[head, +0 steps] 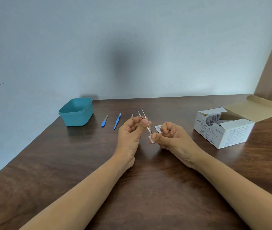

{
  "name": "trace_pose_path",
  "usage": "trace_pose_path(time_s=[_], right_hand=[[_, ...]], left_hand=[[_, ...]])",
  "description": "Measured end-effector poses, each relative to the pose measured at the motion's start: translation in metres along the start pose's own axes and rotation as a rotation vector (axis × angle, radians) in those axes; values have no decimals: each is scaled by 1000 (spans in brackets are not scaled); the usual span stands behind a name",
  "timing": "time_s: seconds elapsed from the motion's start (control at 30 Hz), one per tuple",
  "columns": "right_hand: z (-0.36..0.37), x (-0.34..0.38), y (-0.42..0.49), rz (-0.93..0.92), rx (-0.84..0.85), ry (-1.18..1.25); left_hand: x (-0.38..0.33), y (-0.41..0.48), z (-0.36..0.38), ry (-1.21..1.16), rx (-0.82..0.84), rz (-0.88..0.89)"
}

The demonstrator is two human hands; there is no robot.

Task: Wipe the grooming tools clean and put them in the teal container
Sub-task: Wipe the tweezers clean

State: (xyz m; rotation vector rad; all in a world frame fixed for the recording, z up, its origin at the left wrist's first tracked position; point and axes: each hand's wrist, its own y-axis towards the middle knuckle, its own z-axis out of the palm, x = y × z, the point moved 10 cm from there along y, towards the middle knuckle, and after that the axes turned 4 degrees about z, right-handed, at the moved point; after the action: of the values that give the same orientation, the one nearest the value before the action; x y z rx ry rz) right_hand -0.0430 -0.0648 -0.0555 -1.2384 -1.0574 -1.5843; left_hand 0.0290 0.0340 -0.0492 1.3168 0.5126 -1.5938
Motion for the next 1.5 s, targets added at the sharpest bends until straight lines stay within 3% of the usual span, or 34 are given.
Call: trace_pose_path(time_s=[0.3, 0.83, 1.07, 1.3, 1.5], right_hand=[[-8, 7, -3, -98, -70, -36], [-22, 16, -4, -196, -197, -19], [-8, 11, -1, -124, -86, -118], [-3, 5, 0, 10, 27, -17], [-6, 1, -2, 30, -1, 78]], left_hand=[[-2, 0, -6, 67, -61, 34], [-1, -2, 7, 256, 74, 95], [0, 0, -6, 168, -45, 57], [-3, -3, 8, 77, 66, 37], [-1, -3, 16, 117, 151, 26]])
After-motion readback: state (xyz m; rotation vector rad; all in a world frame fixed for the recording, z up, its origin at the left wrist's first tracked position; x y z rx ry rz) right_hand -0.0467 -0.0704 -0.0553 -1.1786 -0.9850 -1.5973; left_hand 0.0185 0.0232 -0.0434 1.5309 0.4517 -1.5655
